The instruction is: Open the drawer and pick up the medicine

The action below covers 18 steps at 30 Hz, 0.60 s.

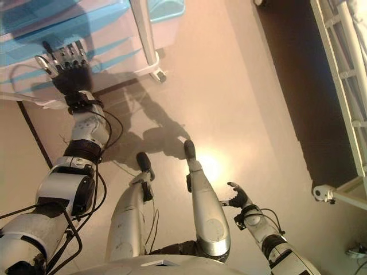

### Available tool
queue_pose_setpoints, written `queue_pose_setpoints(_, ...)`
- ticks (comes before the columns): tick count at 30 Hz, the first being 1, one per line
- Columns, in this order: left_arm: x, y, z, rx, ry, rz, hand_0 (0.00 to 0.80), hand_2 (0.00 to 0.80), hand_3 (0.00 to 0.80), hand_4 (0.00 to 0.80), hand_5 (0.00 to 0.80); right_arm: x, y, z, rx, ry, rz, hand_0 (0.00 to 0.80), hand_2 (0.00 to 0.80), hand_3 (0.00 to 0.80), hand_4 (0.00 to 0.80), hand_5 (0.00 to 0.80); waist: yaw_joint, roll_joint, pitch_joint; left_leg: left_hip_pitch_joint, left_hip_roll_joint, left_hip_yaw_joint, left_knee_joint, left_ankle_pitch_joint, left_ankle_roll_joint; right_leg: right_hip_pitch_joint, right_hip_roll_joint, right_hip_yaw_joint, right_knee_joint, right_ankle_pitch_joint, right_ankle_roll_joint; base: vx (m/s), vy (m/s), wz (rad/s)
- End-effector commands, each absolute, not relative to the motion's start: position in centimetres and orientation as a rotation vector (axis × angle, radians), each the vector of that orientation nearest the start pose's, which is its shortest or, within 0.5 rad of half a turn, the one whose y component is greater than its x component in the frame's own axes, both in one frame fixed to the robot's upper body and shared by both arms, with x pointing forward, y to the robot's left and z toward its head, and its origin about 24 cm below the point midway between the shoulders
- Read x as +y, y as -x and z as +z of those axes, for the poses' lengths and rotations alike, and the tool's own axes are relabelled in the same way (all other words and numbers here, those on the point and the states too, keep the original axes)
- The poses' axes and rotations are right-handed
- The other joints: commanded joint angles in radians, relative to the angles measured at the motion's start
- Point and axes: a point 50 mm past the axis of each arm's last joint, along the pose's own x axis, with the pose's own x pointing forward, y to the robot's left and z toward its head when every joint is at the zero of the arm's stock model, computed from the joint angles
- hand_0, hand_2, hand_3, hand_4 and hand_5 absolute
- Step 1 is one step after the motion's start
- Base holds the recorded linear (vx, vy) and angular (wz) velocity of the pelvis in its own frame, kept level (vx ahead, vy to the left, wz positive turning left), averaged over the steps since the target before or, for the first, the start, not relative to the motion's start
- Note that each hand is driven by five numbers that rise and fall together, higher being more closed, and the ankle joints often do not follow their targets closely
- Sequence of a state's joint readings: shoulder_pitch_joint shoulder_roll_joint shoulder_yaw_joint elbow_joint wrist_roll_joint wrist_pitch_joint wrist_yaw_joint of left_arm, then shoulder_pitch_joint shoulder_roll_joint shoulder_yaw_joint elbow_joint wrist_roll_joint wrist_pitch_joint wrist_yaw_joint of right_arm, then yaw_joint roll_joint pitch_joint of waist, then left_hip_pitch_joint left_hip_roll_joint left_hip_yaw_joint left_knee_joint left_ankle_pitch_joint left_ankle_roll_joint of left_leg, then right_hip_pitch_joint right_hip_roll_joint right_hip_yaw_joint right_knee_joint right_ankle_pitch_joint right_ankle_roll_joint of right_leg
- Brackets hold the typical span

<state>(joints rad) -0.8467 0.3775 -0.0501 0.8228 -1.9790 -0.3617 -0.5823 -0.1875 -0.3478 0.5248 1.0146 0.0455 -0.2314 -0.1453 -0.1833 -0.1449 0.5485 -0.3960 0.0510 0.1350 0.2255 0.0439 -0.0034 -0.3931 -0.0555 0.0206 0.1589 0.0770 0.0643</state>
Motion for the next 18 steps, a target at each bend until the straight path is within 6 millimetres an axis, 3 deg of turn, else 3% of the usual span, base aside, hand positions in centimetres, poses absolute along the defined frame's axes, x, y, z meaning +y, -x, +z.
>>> queue_pose_setpoints(1, 18.7, -30.1, 35.2, -1.442, 0.914, -1.229, 0.000, 0.000, 0.000, 0.000, 0.000, -20.4, -20.4, -10.5, 0.623, 0.601, 0.187, 0.000, 0.000, 0.000, 0.000, 0.000, 0.091, -0.011, -0.070, 0.079, -0.083, -0.038, -0.022, -0.149, 0.026, 0.055, 0.086, -0.039, -0.031, -0.049, -0.050, -0.043, -0.110, 0.19)
queue_pose_setpoints(5, 18.7, -29.9, 31.9, -1.357, 0.978, -1.237, 0.000, 0.000, 0.000, 0.000, 0.000, -20.5, -20.8, -10.4, 0.629, 0.619, 0.175, 0.000, 0.000, 0.000, 0.000, 0.000, 0.130, -0.006, -0.104, 0.117, -0.081, -0.075, -0.070, -0.115, 0.003, 0.112, 0.085, -0.067, -0.063, -0.055, -0.060, -0.034, -0.112, 0.15)
queue_pose_setpoints(9, 19.3, -30.1, 25.7, -1.212, 1.145, -1.141, 0.000, 0.000, 0.000, 0.000, 0.000, -20.8, -20.7, -10.5, 0.653, 0.646, 0.162, 0.000, 0.000, 0.000, 0.000, 0.000, 0.165, 0.002, -0.145, 0.165, -0.084, -0.113, -0.082, -0.110, -0.017, 0.186, 0.077, -0.096, -0.103, -0.058, -0.062, 0.006, -0.084, 0.23)
queue_pose_setpoints(12, 19.0, -29.9, 19.9, -1.061, 1.284, -1.030, 0.000, 0.000, 0.000, 0.000, 0.000, -21.1, -20.5, -10.7, 0.672, 0.676, 0.175, 0.000, 0.000, 0.000, 0.000, 0.000, 0.191, 0.008, -0.169, 0.199, -0.093, -0.136, -0.078, -0.114, -0.022, 0.240, 0.071, -0.114, -0.136, -0.052, -0.059, 0.008, -0.070, 0.26)
queue_pose_setpoints(14, 18.4, -29.1, 14.3, -0.913, 1.407, -0.932, 0.000, 0.000, 0.000, 0.000, 0.000, -21.2, -20.3, -10.8, 0.687, 0.712, 0.203, 0.000, 0.000, 0.000, 0.000, 0.000, 0.220, 0.015, -0.183, 0.220, -0.100, -0.154, -0.065, -0.118, -0.022, 0.285, 0.066, -0.132, -0.145, -0.055, -0.056, 0.034, -0.099, 0.20)
queue_pose_setpoints(18, 18.9, -25.4, 4.6, -0.680, 1.614, -0.735, 0.000, 0.000, 0.000, 0.000, 0.000, -22.4, -20.1, -10.7, 0.716, 0.741, 0.213, 0.000, 0.000, 0.000, 0.000, 0.000, 0.271, 0.043, -0.201, 0.248, -0.109, -0.184, -0.050, -0.114, -0.022, 0.343, 0.059, -0.168, -0.125, -0.079, -0.057, 0.055, -0.055, 0.38)
